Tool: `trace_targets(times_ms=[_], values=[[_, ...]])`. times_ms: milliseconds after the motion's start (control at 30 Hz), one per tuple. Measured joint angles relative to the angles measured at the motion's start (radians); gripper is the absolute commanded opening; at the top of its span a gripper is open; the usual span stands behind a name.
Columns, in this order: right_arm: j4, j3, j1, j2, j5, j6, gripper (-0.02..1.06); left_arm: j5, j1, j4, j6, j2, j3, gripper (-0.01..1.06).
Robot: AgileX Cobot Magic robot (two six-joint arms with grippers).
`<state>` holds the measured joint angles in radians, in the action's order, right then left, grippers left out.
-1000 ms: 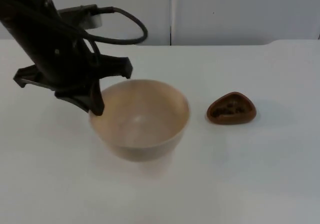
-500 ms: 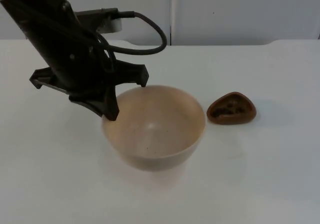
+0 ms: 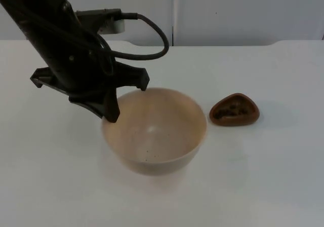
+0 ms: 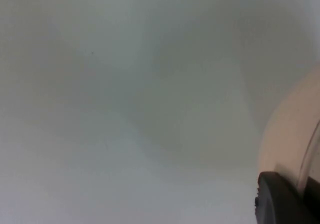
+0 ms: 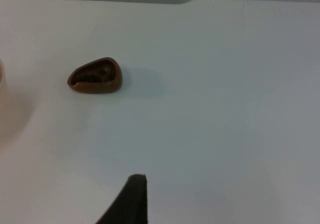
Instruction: Pick up the bowl with the left hand and pour the coffee beans from the cup into the bowl with the right hand.
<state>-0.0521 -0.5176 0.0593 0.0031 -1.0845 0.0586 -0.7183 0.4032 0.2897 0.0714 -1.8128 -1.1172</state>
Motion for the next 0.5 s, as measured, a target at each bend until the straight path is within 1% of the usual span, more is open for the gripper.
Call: trace_targets(times_ms=[200, 500], values=[[0.0, 0.0, 0.0, 0.0, 0.0, 0.0, 1.05, -0.002, 0.0, 0.05, 0.0, 0.0, 0.0, 0.0], [0.0, 0.0, 0.0, 0.0, 0.0, 0.0, 1.05, -0.002, 0.0, 0.06, 0.0, 0.0, 0.0, 0.0]])
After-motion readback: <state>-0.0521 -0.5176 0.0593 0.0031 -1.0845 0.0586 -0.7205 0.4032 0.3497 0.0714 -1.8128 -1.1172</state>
